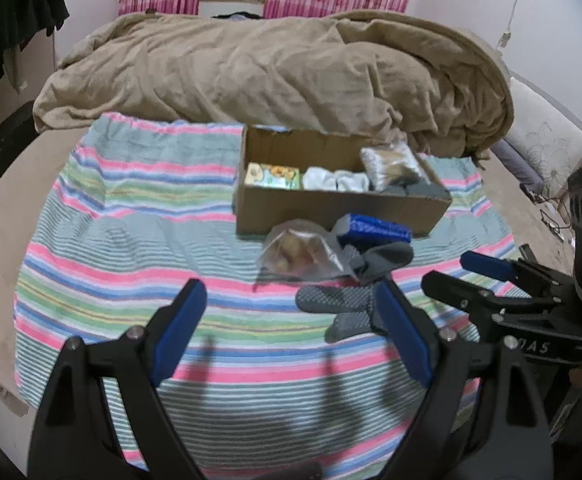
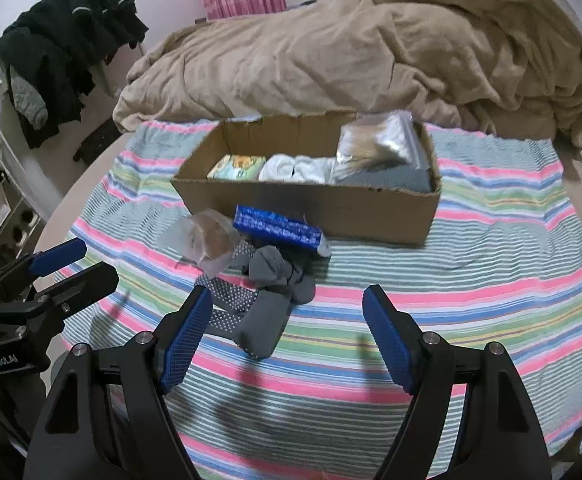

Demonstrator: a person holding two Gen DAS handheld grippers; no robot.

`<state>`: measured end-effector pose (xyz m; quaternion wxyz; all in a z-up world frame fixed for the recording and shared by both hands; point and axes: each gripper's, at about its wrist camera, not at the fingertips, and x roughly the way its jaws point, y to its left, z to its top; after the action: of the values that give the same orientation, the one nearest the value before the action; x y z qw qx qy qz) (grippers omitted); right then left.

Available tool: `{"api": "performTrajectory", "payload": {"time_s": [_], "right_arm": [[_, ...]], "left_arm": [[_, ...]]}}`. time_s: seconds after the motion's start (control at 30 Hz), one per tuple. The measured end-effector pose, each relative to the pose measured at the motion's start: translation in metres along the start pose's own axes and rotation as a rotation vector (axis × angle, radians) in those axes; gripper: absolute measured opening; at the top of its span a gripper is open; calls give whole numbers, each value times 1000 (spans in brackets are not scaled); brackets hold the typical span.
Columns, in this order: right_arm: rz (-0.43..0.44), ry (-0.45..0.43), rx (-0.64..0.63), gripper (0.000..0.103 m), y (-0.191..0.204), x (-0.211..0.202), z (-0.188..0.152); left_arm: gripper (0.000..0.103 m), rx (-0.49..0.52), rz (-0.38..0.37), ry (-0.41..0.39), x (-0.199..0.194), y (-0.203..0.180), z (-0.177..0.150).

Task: Organize objects
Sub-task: 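Grasp the grey dotted gloves with the right gripper while the left gripper grasps the clear food bag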

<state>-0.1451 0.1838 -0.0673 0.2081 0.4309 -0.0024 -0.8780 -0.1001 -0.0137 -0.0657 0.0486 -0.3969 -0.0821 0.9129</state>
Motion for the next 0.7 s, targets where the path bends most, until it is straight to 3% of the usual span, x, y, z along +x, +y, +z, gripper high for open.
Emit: {"api": "performTrajectory", "payload": {"time_s": [0.47, 0.7], "right_arm": [[23, 74, 9, 80, -10, 58, -2], [40, 85, -1, 75, -8, 79, 3]], "left_arm": [[88, -10, 3, 56, 46, 8, -2], [88, 16, -10, 31, 55, 7, 7]]}}
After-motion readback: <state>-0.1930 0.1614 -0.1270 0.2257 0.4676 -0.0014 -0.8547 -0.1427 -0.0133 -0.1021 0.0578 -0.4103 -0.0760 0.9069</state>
